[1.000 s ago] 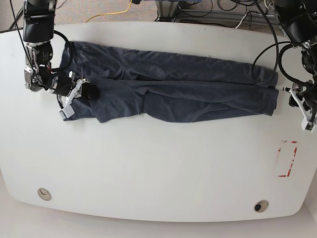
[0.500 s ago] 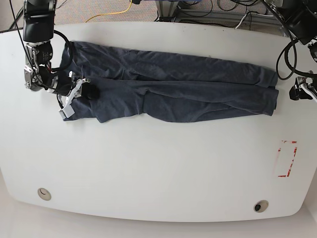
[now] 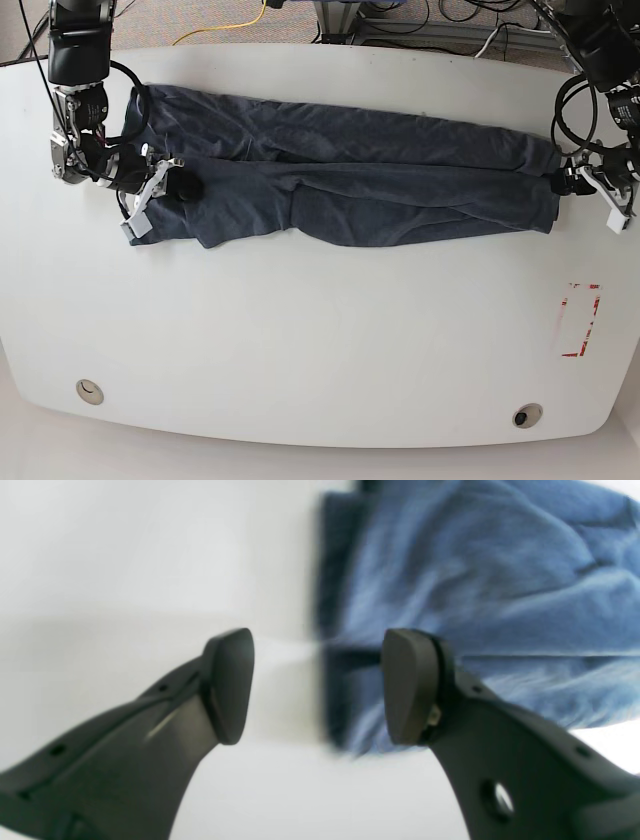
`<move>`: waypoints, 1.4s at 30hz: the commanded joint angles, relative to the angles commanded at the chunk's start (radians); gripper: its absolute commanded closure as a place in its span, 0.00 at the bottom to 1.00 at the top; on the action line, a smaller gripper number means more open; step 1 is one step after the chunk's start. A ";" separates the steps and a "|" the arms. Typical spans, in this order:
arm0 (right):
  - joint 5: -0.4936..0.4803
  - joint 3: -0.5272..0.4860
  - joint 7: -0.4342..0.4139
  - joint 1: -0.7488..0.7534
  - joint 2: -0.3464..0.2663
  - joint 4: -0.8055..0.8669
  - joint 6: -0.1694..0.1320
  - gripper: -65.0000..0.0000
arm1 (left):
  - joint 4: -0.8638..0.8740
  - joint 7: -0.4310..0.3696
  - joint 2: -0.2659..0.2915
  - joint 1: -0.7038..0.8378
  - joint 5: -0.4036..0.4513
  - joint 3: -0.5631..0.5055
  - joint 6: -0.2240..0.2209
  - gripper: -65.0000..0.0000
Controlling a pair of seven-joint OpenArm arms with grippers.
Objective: Layout the t-shirt on the table in an organized manner, then fold the t-shirt properly
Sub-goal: 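Regrasp the t-shirt end with the left gripper, then drag the held end with the left gripper toward the right gripper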
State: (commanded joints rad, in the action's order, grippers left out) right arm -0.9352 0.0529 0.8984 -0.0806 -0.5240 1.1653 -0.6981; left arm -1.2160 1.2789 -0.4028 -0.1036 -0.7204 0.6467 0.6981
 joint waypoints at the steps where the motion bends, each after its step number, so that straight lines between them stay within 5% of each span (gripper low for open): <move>1: 0.000 0.000 0.000 0.000 0.000 0.000 0.000 0.85 | 0.008 0.000 0.003 -0.002 0.000 -0.009 0.000 0.41; 20: 0.000 0.002 0.000 0.002 0.000 0.000 0.000 0.85 | 0.005 0.003 0.066 0.020 0.003 -0.046 0.000 0.42; 23: 0.000 0.002 0.000 0.002 0.000 0.000 0.000 0.85 | 0.005 0.003 0.066 0.021 0.003 -0.046 0.000 0.53; 27: 0.000 0.002 0.000 0.002 0.000 -0.002 0.000 0.85 | 0.005 0.002 0.066 0.023 0.006 -0.046 0.000 0.87; 29: 0.000 0.002 0.000 0.002 0.000 -0.002 0.000 0.85 | 0.005 0.002 0.066 0.026 0.003 -0.046 0.000 0.96; 36: 0.000 0.002 0.000 0.002 0.000 -0.003 0.000 0.85 | -0.109 0.008 0.064 0.029 0.002 -0.046 0.000 0.97; 42: 0.000 0.002 0.000 0.002 0.000 -0.003 0.000 0.85 | -0.331 0.091 0.064 0.051 -0.020 -0.080 0.000 0.97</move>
State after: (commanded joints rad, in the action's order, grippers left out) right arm -0.9352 0.0545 0.8984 -0.0790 -0.5240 1.1623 -0.6981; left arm -1.5474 1.3694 -0.3383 -0.0529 -0.7403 0.5669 0.6981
